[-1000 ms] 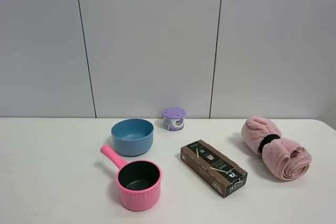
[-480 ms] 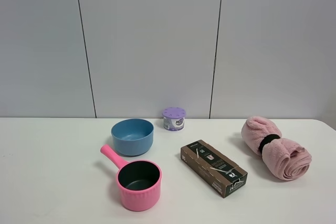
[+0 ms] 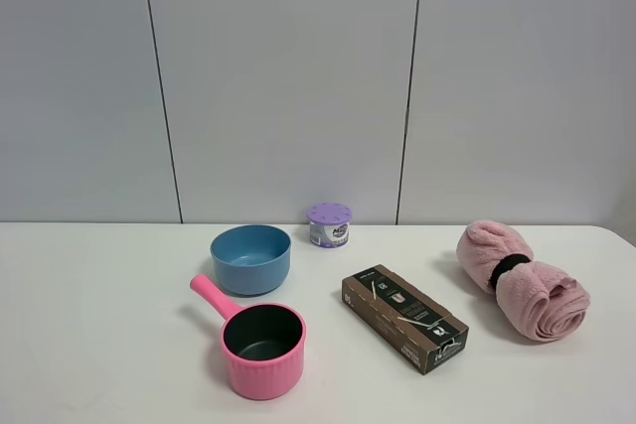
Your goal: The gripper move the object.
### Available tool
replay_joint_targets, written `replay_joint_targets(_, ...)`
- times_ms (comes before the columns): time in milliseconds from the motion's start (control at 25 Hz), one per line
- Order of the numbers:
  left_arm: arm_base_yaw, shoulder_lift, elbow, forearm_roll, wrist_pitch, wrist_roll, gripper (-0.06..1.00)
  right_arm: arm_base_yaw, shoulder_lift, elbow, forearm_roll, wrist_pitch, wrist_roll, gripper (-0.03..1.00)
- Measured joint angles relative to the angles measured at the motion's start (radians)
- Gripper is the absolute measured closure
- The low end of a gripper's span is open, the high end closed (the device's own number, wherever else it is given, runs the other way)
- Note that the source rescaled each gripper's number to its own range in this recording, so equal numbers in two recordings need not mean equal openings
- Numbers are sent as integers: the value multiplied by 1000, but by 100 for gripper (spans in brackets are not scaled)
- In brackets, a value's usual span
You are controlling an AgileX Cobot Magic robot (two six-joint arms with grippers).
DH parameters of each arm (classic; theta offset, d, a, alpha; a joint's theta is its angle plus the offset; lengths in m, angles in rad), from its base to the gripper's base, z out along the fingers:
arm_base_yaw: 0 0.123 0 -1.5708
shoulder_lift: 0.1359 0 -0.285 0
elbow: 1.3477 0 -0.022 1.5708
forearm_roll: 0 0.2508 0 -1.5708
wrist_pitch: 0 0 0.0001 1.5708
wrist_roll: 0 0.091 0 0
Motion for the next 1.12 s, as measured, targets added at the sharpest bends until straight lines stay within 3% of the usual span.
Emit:
replay_joint_targets(160,0,239,-162,-21,-40,36,16,0,0,0,0,0,0,-3)
replay_joint_targets(440,-2,667,-464,-135,-83,164,16,0,0,0,0,0,0,-3)
replay_joint_targets(720,-94,1072,-748,-148,-96,233,16,0,0,0,0,0,0,-3)
replay_joint_targets(880,-137,1289,-933,-148,-26,212,16,0,0,0,0,0,0,-3)
replay_joint_targets(1120,-175,1618,-1197,-105,190,125,16,0,0,0,0,0,0,-3)
